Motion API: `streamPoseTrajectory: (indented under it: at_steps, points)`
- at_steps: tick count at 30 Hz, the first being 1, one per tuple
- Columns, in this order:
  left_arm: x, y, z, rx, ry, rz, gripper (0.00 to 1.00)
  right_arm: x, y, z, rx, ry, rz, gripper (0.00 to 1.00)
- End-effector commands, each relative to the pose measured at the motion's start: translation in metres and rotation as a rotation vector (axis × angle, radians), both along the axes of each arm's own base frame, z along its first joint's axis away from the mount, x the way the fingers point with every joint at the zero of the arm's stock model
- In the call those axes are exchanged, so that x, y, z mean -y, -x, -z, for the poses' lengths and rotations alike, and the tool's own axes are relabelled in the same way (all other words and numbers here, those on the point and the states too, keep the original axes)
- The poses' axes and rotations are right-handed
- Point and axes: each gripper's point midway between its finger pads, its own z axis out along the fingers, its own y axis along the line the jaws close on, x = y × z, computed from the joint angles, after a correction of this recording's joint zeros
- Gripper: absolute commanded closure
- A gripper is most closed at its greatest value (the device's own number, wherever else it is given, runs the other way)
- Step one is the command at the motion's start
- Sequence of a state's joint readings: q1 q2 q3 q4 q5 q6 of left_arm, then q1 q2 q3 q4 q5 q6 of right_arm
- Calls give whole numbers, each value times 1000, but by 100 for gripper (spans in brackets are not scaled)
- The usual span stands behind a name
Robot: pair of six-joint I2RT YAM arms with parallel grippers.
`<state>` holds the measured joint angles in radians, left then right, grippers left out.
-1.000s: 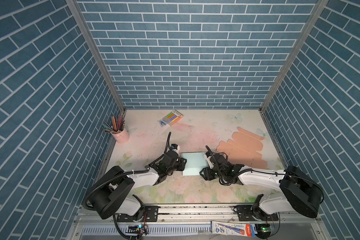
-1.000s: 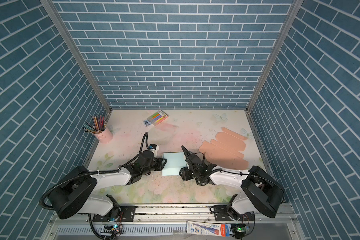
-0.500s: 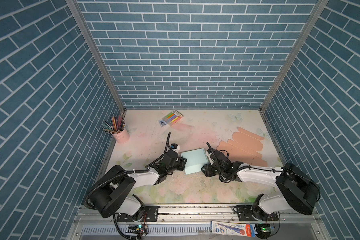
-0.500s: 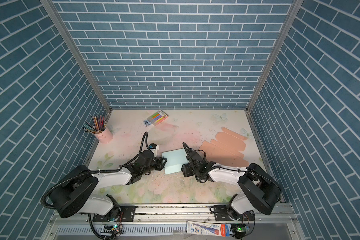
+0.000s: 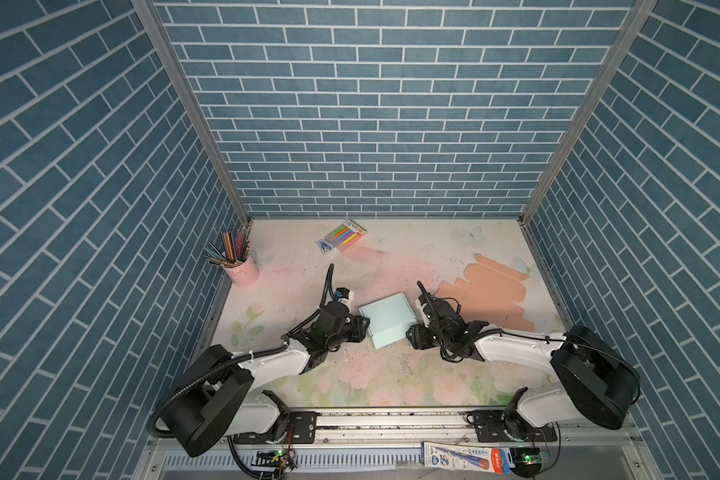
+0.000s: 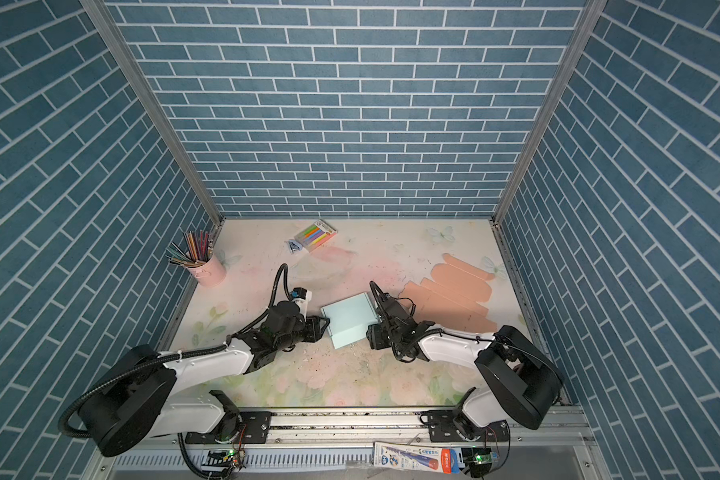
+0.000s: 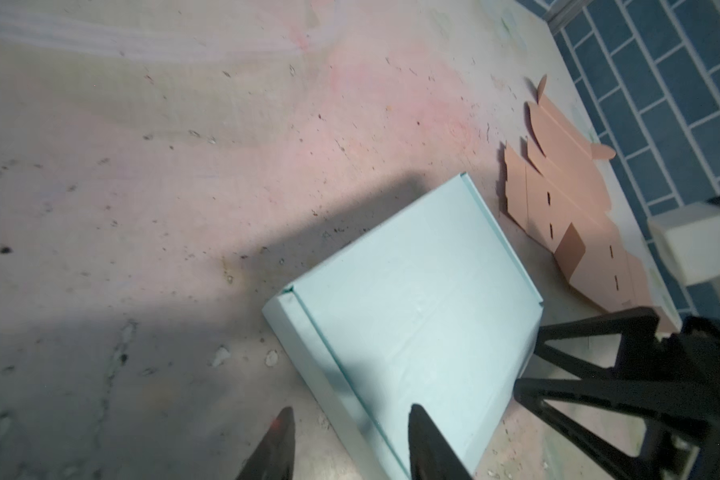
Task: Fold the paper box
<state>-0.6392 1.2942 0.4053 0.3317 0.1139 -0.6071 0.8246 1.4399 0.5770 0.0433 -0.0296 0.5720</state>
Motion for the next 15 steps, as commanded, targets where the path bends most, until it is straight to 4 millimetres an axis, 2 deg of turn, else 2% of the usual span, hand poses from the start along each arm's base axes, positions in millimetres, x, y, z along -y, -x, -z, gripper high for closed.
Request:
streamPoseTrajectory:
  at_steps: [1,6,10,15]
  points:
    - [-7,-8,-7,1,-33,12,49,2,-6,-2,25,9,-3,37]
    - [1,-34,-14,-1,-45,57,41,2,-9,-3,29,2,0,37]
    - [6,-55,-1,-56,-23,95,34,2,-12,-4,31,6,-6,38]
    - [23,-61,-2,-70,40,160,28,5,-15,-6,39,10,3,37]
